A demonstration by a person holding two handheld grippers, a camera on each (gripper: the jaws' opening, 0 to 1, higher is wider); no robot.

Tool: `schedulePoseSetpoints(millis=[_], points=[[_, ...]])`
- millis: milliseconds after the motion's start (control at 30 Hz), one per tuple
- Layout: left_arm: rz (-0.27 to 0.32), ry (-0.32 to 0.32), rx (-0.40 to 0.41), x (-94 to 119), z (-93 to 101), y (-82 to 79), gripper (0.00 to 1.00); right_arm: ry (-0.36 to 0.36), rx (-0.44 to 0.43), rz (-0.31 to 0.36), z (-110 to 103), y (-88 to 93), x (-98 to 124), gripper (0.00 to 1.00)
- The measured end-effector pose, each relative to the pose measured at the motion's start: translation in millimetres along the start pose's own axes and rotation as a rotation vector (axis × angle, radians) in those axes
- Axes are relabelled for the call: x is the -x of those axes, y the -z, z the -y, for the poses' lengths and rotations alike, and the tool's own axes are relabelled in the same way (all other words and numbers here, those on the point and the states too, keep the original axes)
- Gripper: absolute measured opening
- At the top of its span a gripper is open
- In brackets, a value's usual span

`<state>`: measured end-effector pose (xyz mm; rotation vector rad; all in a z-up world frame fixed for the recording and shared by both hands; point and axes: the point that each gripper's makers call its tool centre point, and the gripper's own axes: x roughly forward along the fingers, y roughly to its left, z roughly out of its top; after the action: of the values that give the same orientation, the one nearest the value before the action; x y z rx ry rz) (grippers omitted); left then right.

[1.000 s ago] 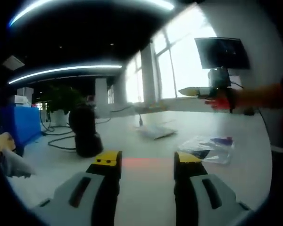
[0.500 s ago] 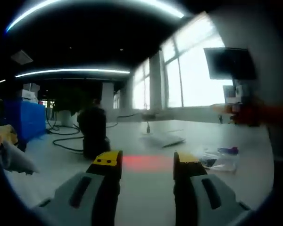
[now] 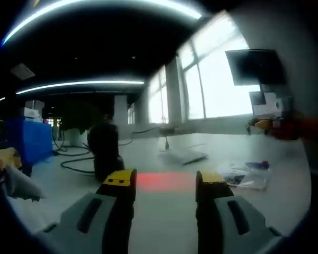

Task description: Clip sheet goods on table flip sheet goods clip sheet goods scan sheet goods put sheet goods back to table

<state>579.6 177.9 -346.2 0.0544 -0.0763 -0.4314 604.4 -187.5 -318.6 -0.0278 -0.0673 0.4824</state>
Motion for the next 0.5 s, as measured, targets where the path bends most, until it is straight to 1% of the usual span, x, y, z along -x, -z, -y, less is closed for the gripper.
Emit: schedulePoseSetpoints(millis=[100,167,200,233,300,333,367,400,467,500], points=[[0.003,-0.009,0.014,1,-3.0,-0.1,0.37,0.022,-0.010,0.010,4,8.7,10,0.66],[0.002,-0.022,0.011,1,-4.3,-0.2,0.37,0.047,-0.039,0.026,8,15.9,16,0.65],[0.005,-0.029,0.008,2,-4.1,-0.9,0.37,0.047,-0.036,0.025,8,19.0,17,0.65],[0.008,-0.035,-0.003,2,-3.4,-1.8,0.36,0.051,-0.012,0.024,8,21.4,18,0.65],[0.011,-0.032,-0.027,3,0.2,-2.9,0.36,0.044,0.005,0.022,7,25.3,20,0.64],[0.008,-0.028,-0.032,2,1.8,-2.4,0.37,0.056,0.014,0.028,8,25.6,21,0.65],[0.001,-0.021,-0.040,2,3.6,-1.2,0.37,0.089,0.054,0.046,13,21.7,23,0.65],[-0.003,-0.016,-0.042,2,4.5,-0.5,0.38,0.088,0.066,0.060,12,18.5,25,0.65],[0.003,-0.003,-0.038,3,6.6,-1.6,0.40,0.077,0.028,0.093,10,13.6,30,0.66],[0.005,0.002,-0.035,3,7.5,-2.1,0.41,0.076,0.028,0.094,10,14.2,32,0.66]])
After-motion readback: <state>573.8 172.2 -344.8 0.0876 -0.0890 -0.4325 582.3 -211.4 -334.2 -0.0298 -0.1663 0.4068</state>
